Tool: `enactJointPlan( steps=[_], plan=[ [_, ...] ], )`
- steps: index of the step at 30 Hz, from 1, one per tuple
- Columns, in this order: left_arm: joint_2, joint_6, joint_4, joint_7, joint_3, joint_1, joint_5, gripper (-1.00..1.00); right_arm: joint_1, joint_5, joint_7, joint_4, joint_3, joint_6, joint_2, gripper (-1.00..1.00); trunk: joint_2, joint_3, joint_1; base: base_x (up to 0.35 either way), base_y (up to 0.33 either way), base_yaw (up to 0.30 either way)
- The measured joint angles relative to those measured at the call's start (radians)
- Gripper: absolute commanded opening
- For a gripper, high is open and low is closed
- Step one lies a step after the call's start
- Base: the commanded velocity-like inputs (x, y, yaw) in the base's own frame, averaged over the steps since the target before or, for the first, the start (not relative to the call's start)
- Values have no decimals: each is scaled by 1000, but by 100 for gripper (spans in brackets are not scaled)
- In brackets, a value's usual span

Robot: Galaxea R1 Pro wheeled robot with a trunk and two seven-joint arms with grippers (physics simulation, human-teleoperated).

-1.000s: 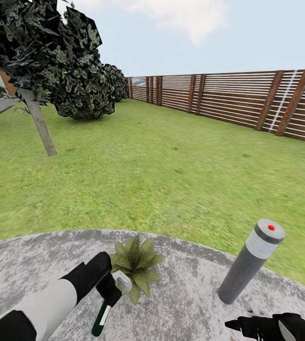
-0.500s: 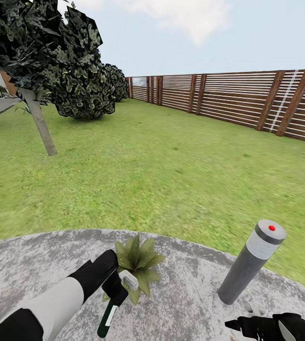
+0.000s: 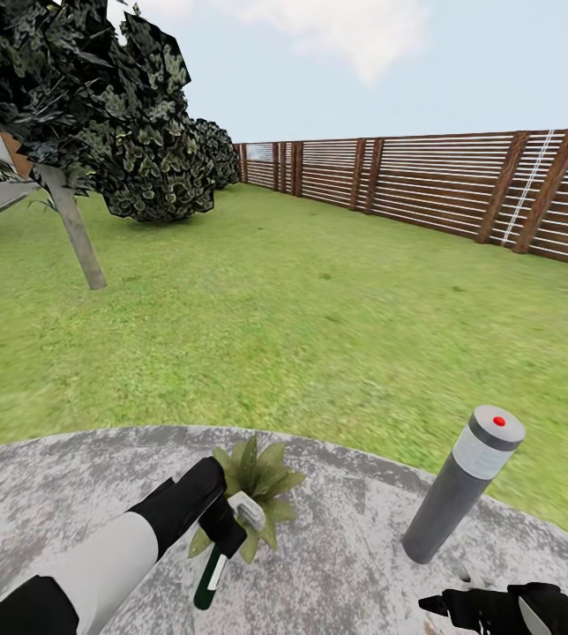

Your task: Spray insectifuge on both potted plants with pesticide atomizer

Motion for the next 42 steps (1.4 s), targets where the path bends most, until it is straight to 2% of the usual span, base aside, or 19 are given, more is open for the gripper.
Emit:
enactJointPlan(
  steps=[4, 8, 17, 19, 23, 24, 27, 38, 42],
  plan=[
    [0, 0, -3, 0, 0, -4, 0, -100, 0, 0, 0, 0, 0, 0, 0, 100, 0, 0, 0, 0, 0, 0],
    [3, 1, -45, 0, 1, -5, -1, -100, 0, 0, 0, 0, 0, 0, 0, 100, 0, 0, 0, 0, 0, 0],
    [4, -1, -43, 0, 2, 1, -1, -100, 0, 0, 0, 0, 0, 0, 0, 100, 0, 0, 0, 0, 0, 0],
    [5, -2, -33, 1, 3, 4, -1, -100, 0, 0, 0, 0, 0, 0, 0, 100, 0, 0, 0, 0, 0, 0],
    [5, -10, 56, 4, 3, 6, 1, -100, 0, 0, 1, 0, 0, 0, 0, 100, 0, 0, 0, 0, 0, 23],
    [5, -10, 63, 4, 9, 6, 2, -100, 0, 0, 2, 0, 0, 0, 0, 100, 0, 0, 0, 0, 0, 156],
    [-5, -10, 65, 5, 94, 7, 9, -100, 0, 0, 4, 0, 0, 0, 0, 100, 0, -3, 0, 0, 0, 195],
    [-30, -11, 63, 5, 121, 6, 5, -100, 0, 0, 3, 0, 0, 0, 0, 100, 0, -12, 0, 0, 0, 209],
    [-28, -12, 63, 5, 191, 6, 4, -100, 0, 0, 3, 0, 0, 0, 0, 100, 0, -15, 0, 0, 0, 203]
  ],
)
